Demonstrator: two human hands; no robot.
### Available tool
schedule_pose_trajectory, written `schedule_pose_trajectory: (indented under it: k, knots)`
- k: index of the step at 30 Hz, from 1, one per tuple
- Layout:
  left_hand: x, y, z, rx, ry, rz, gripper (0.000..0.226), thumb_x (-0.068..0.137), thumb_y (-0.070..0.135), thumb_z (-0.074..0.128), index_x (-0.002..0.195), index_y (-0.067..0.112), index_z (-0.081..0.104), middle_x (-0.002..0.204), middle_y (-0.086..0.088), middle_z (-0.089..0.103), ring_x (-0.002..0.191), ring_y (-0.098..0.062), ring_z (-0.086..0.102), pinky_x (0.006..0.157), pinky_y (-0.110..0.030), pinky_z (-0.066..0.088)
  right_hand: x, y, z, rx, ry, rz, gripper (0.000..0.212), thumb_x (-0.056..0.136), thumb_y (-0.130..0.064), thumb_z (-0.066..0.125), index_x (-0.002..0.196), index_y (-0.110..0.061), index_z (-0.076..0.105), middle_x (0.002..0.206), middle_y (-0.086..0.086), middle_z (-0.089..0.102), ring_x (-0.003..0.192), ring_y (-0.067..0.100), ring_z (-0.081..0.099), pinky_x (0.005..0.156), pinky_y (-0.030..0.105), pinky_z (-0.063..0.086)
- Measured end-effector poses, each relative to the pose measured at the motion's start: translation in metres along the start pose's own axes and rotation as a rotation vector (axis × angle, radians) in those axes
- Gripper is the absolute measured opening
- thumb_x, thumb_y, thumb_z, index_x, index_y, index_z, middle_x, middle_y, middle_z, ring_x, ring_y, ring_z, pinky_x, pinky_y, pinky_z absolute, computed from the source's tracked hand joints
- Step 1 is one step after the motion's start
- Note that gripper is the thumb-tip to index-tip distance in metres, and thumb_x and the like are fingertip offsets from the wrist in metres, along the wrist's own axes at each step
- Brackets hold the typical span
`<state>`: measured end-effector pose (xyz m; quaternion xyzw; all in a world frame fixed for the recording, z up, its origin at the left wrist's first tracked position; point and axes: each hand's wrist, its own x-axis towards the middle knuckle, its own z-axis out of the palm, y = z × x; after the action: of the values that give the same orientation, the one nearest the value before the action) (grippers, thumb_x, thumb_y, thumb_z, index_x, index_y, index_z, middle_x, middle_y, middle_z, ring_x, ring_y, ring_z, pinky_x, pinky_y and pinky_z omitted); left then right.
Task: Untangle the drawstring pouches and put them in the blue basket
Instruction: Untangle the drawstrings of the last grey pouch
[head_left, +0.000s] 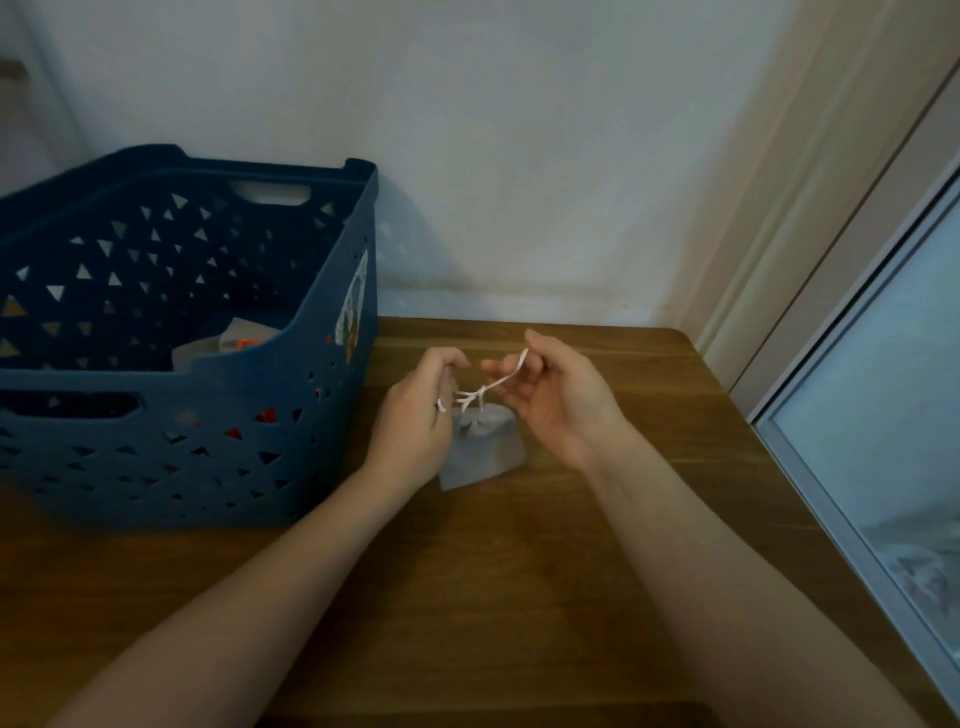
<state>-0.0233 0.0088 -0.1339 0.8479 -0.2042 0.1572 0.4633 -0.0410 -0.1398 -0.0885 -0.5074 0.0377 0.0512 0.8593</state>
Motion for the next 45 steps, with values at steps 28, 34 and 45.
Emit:
schedule_pose_trajectory:
  k: [28, 34, 45]
  knots:
    - [0.029, 0.035, -0.002, -0.406, 0.016, -0.280, 0.014, 0.096, 0.027, 0.047, 0.108, 0.020, 0.052, 0.071, 0.005, 0.050, 0.048, -0.005, 0.043, 0.047, -0.023, 0.037, -0.005, 0.014, -0.009, -0.751, -0.037, -0.139, 0.010, 0.091, -0.010, 0.056, 0.092, -0.008, 0.066, 0.070, -0.001, 0.060, 0.057, 0.005, 0.050, 0.055, 0.017, 0.043]
    - [0.017, 0.031, -0.002, -0.381, -0.227, -0.389, 0.016, 0.088, 0.026, 0.059, 0.102, 0.019, 0.056, 0.083, 0.004, 0.061, 0.059, -0.004, 0.055, 0.059, -0.021, 0.045, -0.001, 0.011, -0.007, -0.434, 0.024, -0.045, 0.015, 0.095, -0.017, 0.049, 0.095, -0.008, 0.061, 0.071, 0.000, 0.058, 0.054, 0.006, 0.051, 0.056, 0.020, 0.045]
    - [0.017, 0.024, 0.000, -0.390, -0.364, -0.383, 0.020, 0.095, 0.024, 0.050, 0.084, 0.015, 0.064, 0.074, 0.001, 0.062, 0.062, -0.007, 0.054, 0.058, -0.020, 0.043, 0.001, 0.005, -0.007, -0.405, 0.020, -0.051, 0.015, 0.093, -0.012, 0.052, 0.091, -0.008, 0.067, 0.071, 0.004, 0.060, 0.058, 0.011, 0.051, 0.056, 0.021, 0.046]
